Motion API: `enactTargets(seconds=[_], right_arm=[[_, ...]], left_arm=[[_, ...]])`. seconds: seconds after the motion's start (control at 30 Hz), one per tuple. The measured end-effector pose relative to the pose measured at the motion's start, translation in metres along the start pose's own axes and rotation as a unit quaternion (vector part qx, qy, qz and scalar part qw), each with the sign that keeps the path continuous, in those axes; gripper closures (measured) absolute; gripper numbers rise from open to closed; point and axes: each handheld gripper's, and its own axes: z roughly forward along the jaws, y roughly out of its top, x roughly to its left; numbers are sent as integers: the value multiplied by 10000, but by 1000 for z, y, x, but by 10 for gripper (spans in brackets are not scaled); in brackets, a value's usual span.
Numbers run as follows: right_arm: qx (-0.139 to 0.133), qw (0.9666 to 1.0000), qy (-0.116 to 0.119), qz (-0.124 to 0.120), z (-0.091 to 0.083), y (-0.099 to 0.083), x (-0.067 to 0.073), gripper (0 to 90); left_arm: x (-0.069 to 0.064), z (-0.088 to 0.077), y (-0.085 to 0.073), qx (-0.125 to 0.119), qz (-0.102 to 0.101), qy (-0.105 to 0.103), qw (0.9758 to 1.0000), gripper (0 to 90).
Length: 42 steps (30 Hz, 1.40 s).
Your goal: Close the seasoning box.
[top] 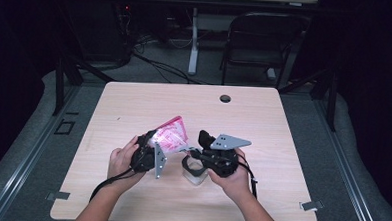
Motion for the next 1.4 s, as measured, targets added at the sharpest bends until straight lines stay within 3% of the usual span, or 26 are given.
enactTargets(seconds=[0.4, 0.67, 0.7, 0.9, 1.4], right_arm=[[159, 9998, -52, -84, 0, -4, 0, 899], [181, 9998, -110, -40, -1, -8, -2, 899], [183, 9998, -105, -42, 0, -8, -2, 899], [218, 9997, -142, -42, -1, -11, -2, 899], [263, 9994, -195, -57, -2, -15, -4, 898]], left_arm=[[0, 1, 2, -26, 50, 71, 10000, 610], [-1, 1, 6, -4, 228, 171, 9996, 612], [0, 0, 6, 83, 349, 186, 9992, 613], [0, -2, 9, 118, 529, 304, 9981, 614], [0, -5, 15, 33, 662, 491, 9966, 620]])
